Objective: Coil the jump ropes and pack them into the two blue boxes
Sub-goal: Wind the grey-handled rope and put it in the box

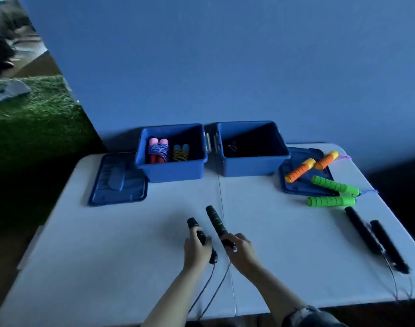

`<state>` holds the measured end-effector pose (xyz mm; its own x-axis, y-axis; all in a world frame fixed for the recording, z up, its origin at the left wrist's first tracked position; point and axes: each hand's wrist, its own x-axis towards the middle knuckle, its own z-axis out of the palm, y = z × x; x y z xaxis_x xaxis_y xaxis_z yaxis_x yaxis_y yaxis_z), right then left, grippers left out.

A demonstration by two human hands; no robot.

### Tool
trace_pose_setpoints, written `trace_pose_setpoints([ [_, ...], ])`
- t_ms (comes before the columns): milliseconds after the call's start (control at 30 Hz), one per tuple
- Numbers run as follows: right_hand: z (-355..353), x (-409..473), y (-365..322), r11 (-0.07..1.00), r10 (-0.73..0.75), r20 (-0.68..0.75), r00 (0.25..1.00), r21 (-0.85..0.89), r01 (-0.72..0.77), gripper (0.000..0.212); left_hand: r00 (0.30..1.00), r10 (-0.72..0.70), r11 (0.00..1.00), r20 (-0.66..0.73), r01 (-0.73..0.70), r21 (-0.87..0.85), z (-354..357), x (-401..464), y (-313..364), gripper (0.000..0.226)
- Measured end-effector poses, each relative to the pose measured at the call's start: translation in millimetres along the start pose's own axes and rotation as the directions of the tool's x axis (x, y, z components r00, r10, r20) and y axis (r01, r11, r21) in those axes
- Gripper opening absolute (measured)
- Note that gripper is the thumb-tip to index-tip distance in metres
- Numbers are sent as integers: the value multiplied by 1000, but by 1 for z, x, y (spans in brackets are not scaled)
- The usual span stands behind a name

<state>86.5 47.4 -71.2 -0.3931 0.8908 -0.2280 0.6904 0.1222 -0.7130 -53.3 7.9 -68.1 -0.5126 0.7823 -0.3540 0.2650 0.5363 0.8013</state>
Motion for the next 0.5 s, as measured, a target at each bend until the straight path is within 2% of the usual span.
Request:
trace_pose_setpoints([
  [100, -21, -17, 28, 997, 72, -93, 993, 8, -72, 31, 991, -72, 995, 111, 79, -54, 34, -9, 22, 35],
  [200, -41, -29, 48, 991, 131, -156, 979, 19, -130, 33, 979, -50, 997, 195, 61, -50, 61, -15, 40, 46],
  [300, -55, -39, 61, 981, 196, -198, 961, 45, -190, 36, 966, -24, 1000, 258, 18, 25, 82, -20, 47, 59],
  [433, -58, -40, 68, 952, 304, -225, 926, 119, -284, 32, 953, 30, 963, 300, -108, 246, 88, -23, 49, 64],
  [500, -56, -37, 66, 935, 348, -229, 909, 155, -319, 33, 940, 34, 955, 339, -131, 266, 87, -19, 46, 67],
])
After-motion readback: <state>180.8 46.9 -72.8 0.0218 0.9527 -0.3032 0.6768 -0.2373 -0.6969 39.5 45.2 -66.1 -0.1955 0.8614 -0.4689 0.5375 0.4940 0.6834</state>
